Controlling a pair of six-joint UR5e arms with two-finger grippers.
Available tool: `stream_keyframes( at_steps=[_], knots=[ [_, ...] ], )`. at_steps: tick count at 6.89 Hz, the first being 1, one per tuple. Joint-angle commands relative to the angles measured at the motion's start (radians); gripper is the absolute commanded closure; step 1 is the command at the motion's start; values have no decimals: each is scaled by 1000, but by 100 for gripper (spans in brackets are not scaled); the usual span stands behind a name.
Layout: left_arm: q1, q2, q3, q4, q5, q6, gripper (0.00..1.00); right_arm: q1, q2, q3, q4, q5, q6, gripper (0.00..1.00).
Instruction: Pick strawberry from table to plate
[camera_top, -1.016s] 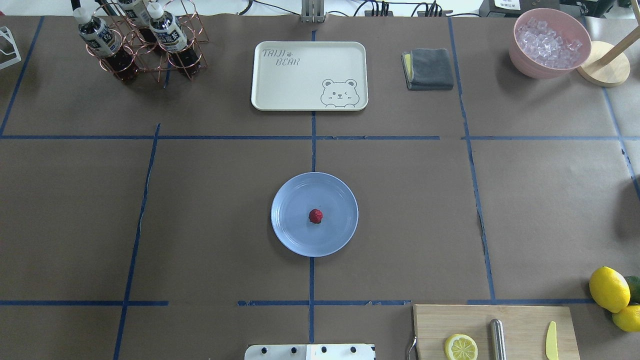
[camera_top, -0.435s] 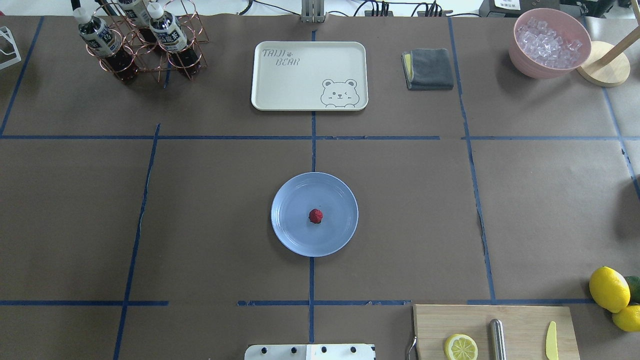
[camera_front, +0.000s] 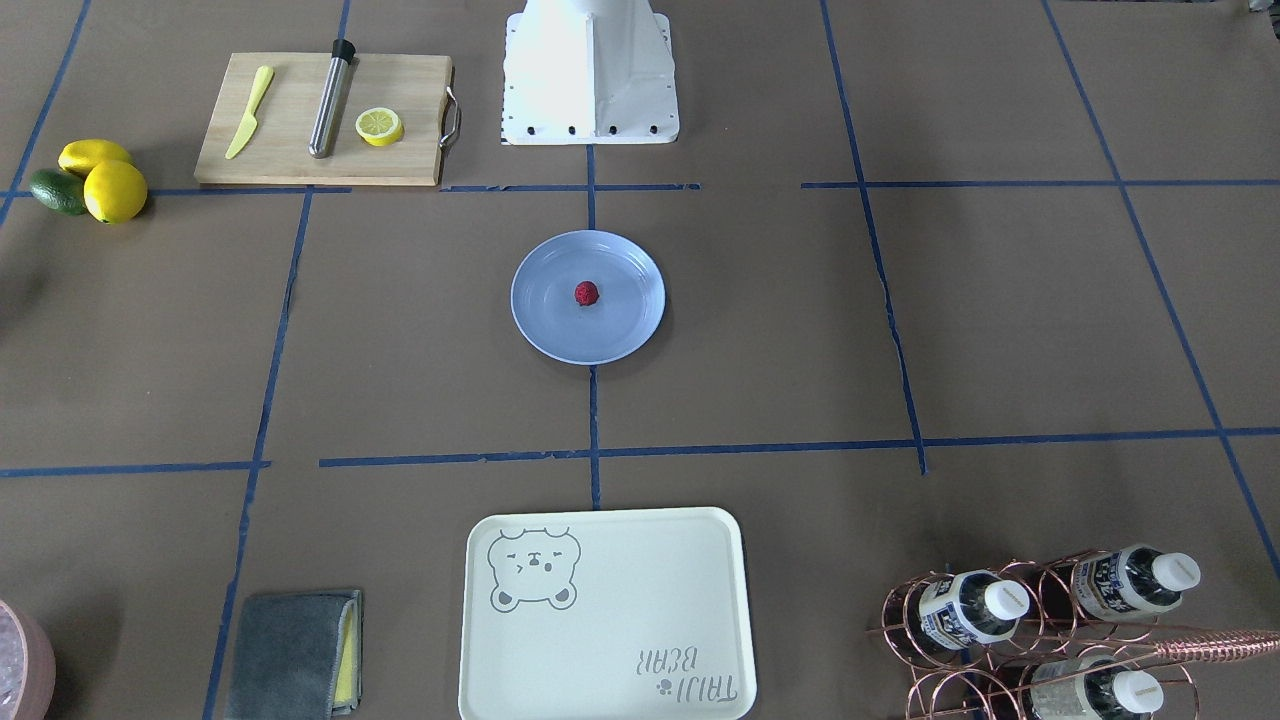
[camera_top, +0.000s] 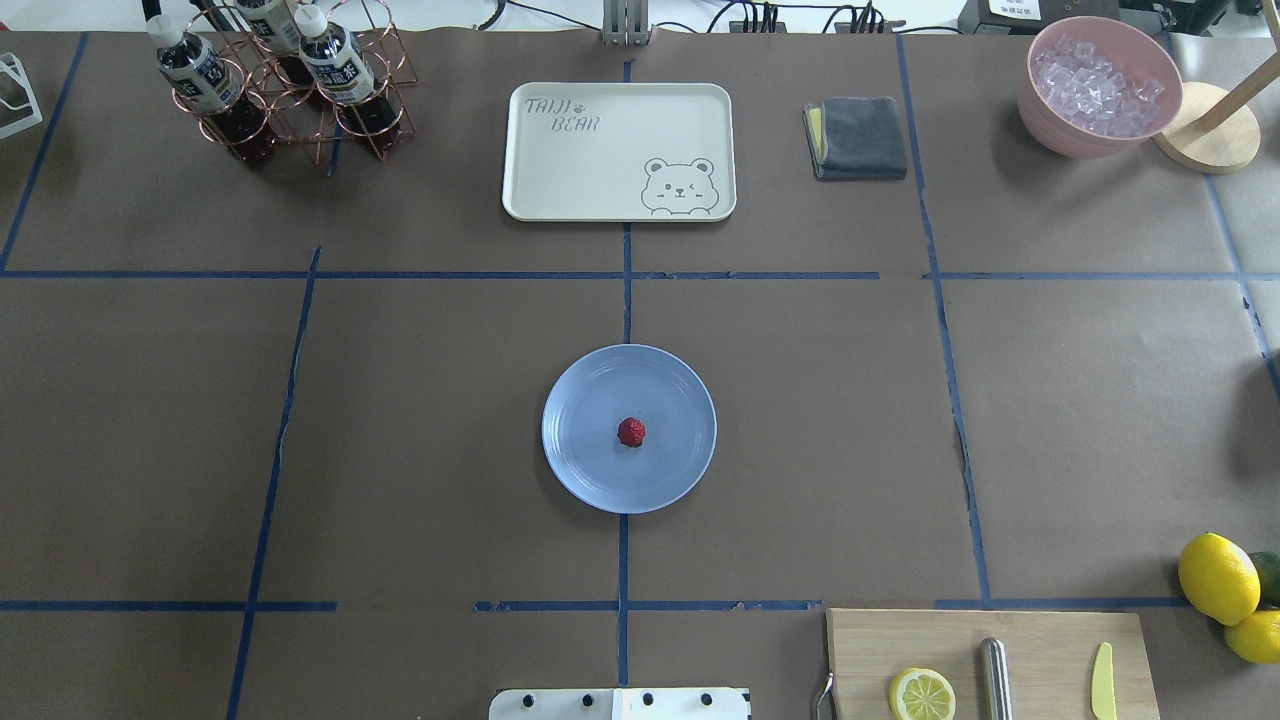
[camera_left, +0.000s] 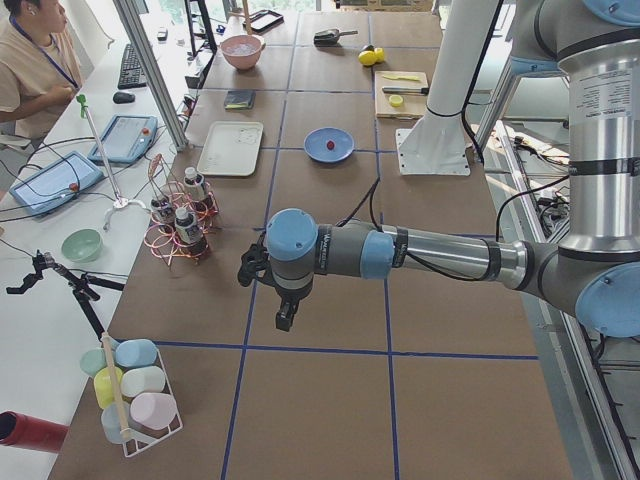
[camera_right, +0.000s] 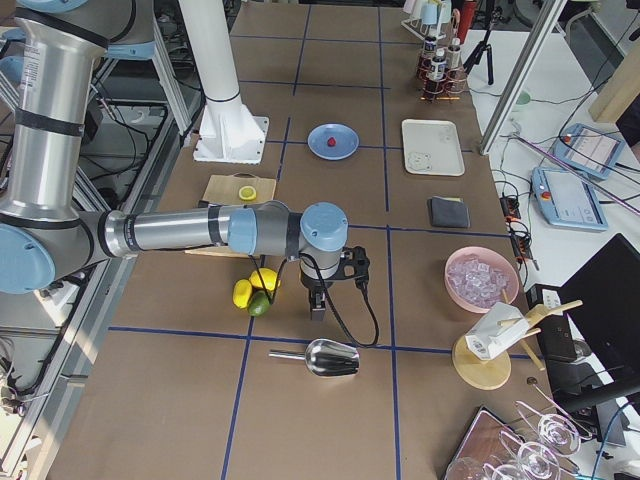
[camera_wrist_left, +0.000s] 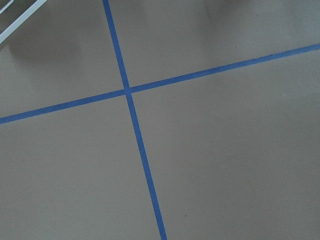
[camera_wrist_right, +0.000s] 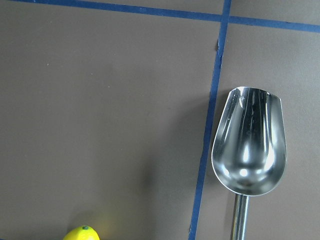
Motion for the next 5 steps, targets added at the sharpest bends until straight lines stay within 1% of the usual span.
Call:
stream_keyframes(
  at_steps=[1,2,3,4,5],
  knots=[
    [5,5,-6,-7,3,0,0,1,-1,-1,0,-7,24,0],
    [5,5,-9,-8,26,0,0,1,1,0,9,-7,83,0],
    [5,7,-17,-10,78,0,0,1,-7,-4,70,-11,139,0],
    [5,5,-19,-8,100,0,0,1,-12,-6,105,-19,176,0],
    [5,-5,-8,1,99,0,0,1,-12,-7,107,-19,176,0]
  ],
)
